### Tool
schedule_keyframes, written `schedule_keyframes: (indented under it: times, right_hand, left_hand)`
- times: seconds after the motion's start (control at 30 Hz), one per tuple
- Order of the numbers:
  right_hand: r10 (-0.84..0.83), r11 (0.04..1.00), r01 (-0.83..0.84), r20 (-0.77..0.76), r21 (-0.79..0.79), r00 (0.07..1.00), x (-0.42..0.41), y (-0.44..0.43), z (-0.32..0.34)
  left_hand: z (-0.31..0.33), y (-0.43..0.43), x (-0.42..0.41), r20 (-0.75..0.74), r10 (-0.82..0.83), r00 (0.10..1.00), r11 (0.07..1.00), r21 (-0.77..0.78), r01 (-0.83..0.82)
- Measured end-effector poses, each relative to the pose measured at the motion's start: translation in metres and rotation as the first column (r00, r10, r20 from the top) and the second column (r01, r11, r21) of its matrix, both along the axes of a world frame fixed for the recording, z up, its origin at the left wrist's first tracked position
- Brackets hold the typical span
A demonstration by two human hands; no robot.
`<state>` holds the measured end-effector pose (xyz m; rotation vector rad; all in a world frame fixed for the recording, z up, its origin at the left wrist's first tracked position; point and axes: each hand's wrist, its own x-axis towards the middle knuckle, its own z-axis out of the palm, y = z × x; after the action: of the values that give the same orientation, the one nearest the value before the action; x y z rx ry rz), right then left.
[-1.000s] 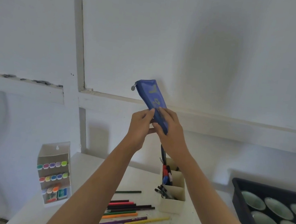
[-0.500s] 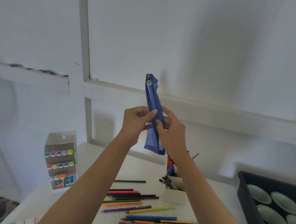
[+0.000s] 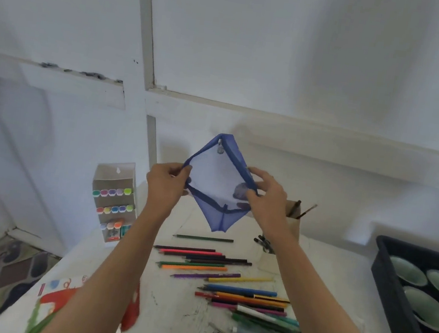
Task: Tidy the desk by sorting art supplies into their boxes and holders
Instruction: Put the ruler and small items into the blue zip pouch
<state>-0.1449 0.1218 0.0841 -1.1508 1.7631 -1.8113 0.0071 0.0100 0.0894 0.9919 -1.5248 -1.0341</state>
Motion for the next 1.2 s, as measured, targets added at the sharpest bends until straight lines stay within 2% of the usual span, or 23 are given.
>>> schedule_keyframes:
  times: [0.17, 0.33, 0.5, 0.67, 0.83, 0.93, 1.07, 1.2]
  right_hand:
    - [0.175, 0.960, -0.178, 0.037, 0.217, 0.984, 0.028, -0.007, -0.029]
    - [0.313, 0.857, -0.238, -0.095, 0.456, 0.945, 0.050, -0.007, -0.072]
    - [0.365, 0.803, -0.352, 0.070, 0.481, 0.928, 0.061, 0.003, -0.107]
    - [0.262, 0.792, -0.251, 0.062, 0.557, 0.963, 0.046, 0.022, -0.130]
    - [0.206, 0.789, -0.138, -0.045, 0.598, 0.978, 0.023, 0.049, -0.139]
    - [0.229, 0.766, -0.119, -0.095, 0.632, 0.969, 0.018, 0.069, -0.137]
    - [0.441, 0.617, -0.161, -0.169, 0.771, 0.882, 0.017, 0.101, -0.135]
    - [0.567, 0.488, -0.218, -0.117, 0.845, 0.815, 0.015, 0.133, -0.140]
  left_hand:
    - [-0.034, 0.010, 0.026, 0.163, 0.015, 0.986, 0.999, 0.047, -0.023]
    - [-0.075, 0.022, 0.056, 0.327, 0.025, 0.945, 0.994, 0.093, -0.058]
    - [-0.104, 0.036, 0.077, 0.450, 0.033, 0.892, 0.982, 0.150, -0.113]
    - [-0.117, 0.055, 0.087, 0.508, 0.013, 0.861, 0.962, 0.229, -0.150]
    - [-0.123, 0.073, 0.092, 0.523, 0.011, 0.852, 0.956, 0.245, -0.163]
    - [-0.121, 0.080, 0.090, 0.543, 0.006, 0.840, 0.957, 0.240, -0.162]
    - [-0.127, 0.092, 0.087, 0.551, 0.024, 0.834, 0.964, 0.209, -0.166]
    - [-0.134, 0.112, 0.082, 0.501, 0.050, 0.864, 0.972, 0.175, -0.157]
